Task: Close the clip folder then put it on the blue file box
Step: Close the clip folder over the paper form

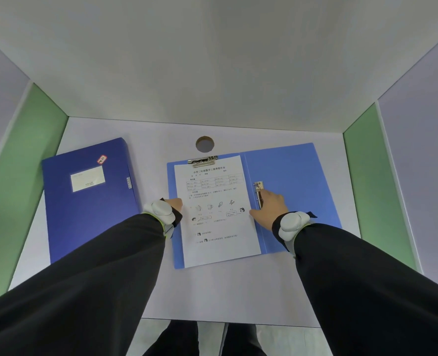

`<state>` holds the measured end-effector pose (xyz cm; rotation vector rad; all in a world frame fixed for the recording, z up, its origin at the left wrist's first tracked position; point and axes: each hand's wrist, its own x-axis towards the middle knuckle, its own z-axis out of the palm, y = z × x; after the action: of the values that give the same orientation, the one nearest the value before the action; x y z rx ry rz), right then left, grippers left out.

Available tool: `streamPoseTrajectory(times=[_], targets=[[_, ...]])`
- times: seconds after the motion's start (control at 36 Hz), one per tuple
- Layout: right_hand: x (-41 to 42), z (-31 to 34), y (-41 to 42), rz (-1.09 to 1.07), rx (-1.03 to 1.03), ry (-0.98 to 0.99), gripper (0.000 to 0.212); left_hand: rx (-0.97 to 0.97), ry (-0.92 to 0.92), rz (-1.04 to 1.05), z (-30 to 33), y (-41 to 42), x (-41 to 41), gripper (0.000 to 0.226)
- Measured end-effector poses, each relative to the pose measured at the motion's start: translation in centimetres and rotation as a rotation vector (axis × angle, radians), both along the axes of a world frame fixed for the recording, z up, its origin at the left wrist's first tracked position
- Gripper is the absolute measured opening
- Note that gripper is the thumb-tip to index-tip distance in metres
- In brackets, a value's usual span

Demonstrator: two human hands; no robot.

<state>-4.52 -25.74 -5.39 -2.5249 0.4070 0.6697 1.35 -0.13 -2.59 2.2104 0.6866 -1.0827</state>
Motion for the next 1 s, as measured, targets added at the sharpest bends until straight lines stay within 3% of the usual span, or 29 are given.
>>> streamPoseTrajectory(times=[0.25, 0.31, 0.39, 0.47, 0.58, 0.69, 0.83, 1.0], targets=[[-0.3, 0.3, 0.9, -0.073, 0.087, 0.051, 0.020, 0.000, -0.107, 0.074, 0.5, 0.3, 0.5, 0.036], [-0.4, 0.6, 1.4, -0.079, 0.108, 0.110, 0.026, -0.021, -0.155, 0.041, 1.3, 0.4, 0.8, 0.029], [0.0, 1.5, 2.2, -0.079, 0.123, 0.155, 0.035, -0.012, -0.204, -0.028, 2.4, 1.1, 1.4, 0.039], [0.7, 2.8, 3.0, -0.092, 0.159, 0.137, 0.025, 0.007, -0.260, -0.097, 4.0, 1.6, 1.8, 0.029], [2.2, 5.8, 4.8, -0.111, 0.309, 0.085, 0.024, 0.074, -0.340, -0.170, 6.3, 1.7, 2.4, 0.023], [3.7, 8.7, 7.1, -0.156, 0.519, 0.114, 0.060, 0.098, -0.373, -0.186, 8.3, 1.3, 3.3, 0.027], [4.9, 11.8, 9.6, -0.269, 0.873, 0.267, 0.045, 0.113, -0.374, -0.223, 10.9, -1.0, 3.9, 0.033], [4.8, 13.2, 9.5, -0.226, 0.966, 0.317, 0.047, -0.061, -0.168, -0.340, 12.8, -4.0, 3.2, 0.013]])
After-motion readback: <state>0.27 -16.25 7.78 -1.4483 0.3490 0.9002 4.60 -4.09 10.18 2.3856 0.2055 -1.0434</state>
